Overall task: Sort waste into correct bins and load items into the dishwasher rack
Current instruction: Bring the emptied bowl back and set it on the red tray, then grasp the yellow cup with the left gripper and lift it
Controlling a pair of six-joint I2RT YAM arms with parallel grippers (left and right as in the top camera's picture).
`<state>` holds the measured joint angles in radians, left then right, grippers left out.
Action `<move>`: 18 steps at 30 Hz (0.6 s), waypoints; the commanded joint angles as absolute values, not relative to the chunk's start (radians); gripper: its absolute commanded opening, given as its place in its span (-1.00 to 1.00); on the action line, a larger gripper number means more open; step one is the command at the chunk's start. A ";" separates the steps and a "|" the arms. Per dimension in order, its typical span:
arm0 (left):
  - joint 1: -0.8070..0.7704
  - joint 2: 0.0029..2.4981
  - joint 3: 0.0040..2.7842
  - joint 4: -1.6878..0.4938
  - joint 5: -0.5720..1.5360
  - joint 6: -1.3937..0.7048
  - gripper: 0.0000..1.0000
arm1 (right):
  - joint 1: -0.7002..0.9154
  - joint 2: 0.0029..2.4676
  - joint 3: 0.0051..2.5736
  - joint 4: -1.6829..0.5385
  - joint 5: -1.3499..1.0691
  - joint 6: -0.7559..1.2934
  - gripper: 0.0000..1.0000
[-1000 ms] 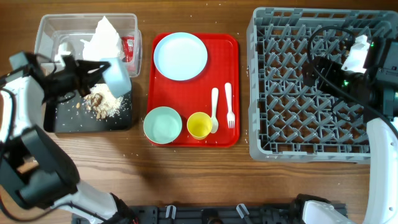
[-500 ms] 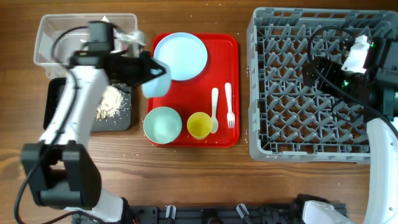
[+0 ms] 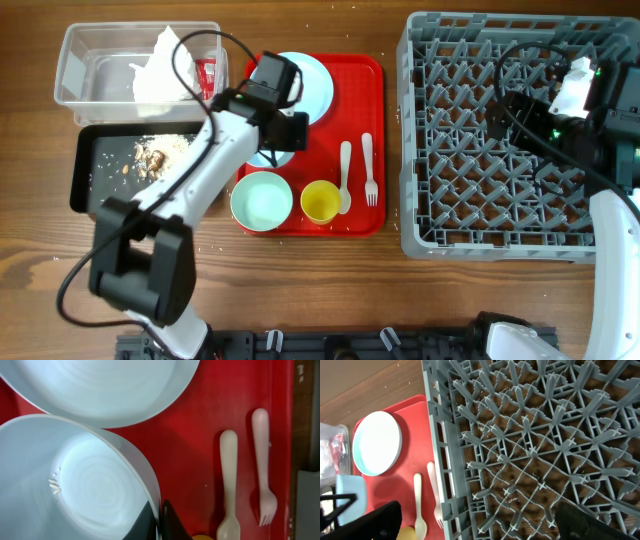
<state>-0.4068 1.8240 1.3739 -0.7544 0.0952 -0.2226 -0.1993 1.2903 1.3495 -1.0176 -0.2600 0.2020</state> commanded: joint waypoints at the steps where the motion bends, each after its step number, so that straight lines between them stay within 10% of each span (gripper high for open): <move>1: -0.430 1.848 1.386 -0.751 0.051 -0.221 -0.88 | -0.202 1.295 1.366 -1.019 -0.247 0.213 0.99; 18: -0.418 1.762 1.552 -0.992 0.219 -0.044 0.34 | -0.202 1.295 1.366 -1.031 -0.247 0.212 0.99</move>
